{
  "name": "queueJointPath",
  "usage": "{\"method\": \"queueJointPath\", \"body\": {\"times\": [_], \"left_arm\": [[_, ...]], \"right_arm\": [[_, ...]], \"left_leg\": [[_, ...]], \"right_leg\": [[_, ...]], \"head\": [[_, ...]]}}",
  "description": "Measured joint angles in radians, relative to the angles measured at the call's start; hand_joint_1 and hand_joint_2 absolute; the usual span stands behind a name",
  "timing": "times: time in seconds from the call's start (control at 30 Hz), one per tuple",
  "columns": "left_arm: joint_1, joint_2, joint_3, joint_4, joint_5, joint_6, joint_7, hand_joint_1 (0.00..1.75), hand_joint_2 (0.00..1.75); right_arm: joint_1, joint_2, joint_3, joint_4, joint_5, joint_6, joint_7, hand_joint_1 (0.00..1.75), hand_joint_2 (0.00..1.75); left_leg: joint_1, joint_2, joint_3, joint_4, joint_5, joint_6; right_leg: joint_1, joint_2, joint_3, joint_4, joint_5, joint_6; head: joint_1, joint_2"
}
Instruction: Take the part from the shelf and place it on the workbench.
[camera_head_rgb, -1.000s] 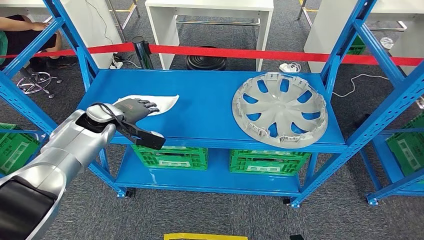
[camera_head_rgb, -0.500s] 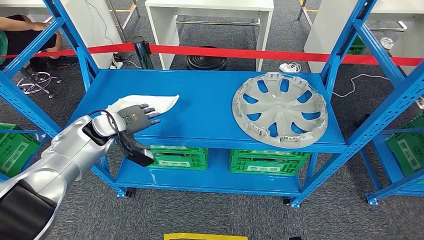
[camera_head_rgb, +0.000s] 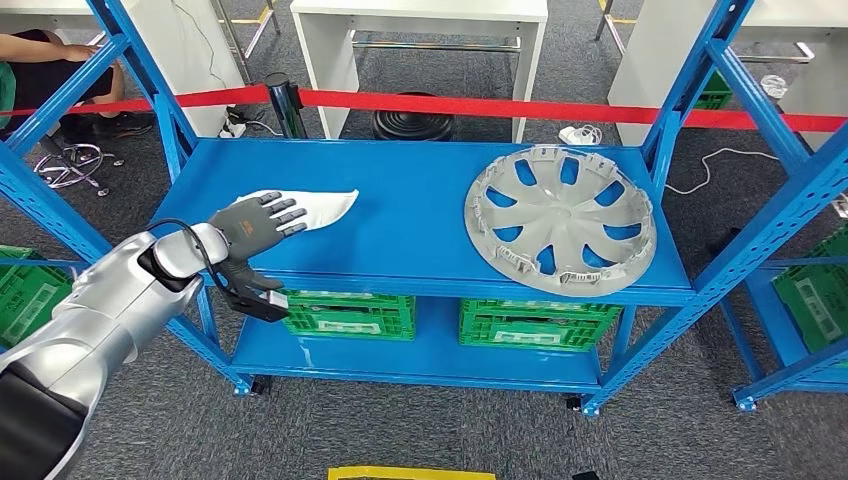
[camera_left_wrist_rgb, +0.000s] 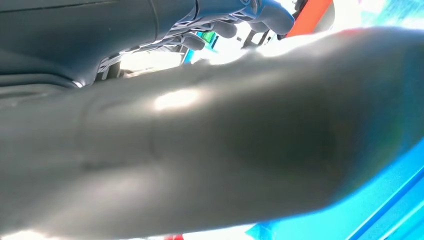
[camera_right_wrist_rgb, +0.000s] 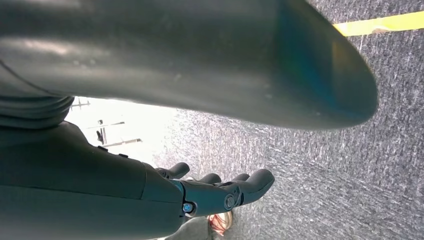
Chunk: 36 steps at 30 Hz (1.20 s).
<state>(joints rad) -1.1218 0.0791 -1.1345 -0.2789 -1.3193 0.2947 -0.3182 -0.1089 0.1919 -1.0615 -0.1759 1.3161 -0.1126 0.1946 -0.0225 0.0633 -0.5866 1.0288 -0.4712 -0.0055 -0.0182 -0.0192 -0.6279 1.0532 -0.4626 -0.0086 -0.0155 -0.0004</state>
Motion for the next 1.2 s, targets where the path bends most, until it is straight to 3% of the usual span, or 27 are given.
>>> {"method": "queueJointPath", "body": {"times": [0.3,0.47,0.9,1.2], "left_arm": [[-0.001,0.007,0.032,-0.018,0.015,0.106,0.015,0.00,0.00],[-0.011,0.003,0.063,-0.030,0.007,0.119,0.020,0.00,0.00],[-0.027,-0.099,0.164,-0.024,0.035,0.072,0.050,0.00,0.00],[-0.037,-0.124,0.189,-0.017,0.036,0.072,0.050,0.00,0.00]], "right_arm": [[0.000,0.000,0.011,0.000,0.006,0.001,0.000,0.00,0.00],[0.000,0.000,0.017,-0.001,0.010,0.002,0.000,0.00,0.00],[0.000,-0.003,0.017,-0.001,-0.026,-0.014,0.000,0.00,0.00],[0.005,-0.005,0.015,-0.001,-0.037,-0.016,0.000,0.00,0.00]], "left_leg": [[0.000,0.000,0.000,0.000,0.000,0.000],[0.000,0.000,0.000,0.000,0.000,0.000],[-0.001,-0.001,0.000,0.001,0.000,0.001],[0.000,-0.001,0.000,0.001,0.000,0.001]], "right_leg": [[0.000,0.000,0.000,0.000,0.000,0.000],[0.000,0.000,0.000,0.000,0.000,0.000],[0.000,-0.001,0.001,-0.001,0.001,0.001],[0.000,-0.001,0.001,-0.001,0.001,0.001]], "head": [[0.000,0.000],[0.000,0.000],[0.000,0.000],[0.000,0.000]]}}
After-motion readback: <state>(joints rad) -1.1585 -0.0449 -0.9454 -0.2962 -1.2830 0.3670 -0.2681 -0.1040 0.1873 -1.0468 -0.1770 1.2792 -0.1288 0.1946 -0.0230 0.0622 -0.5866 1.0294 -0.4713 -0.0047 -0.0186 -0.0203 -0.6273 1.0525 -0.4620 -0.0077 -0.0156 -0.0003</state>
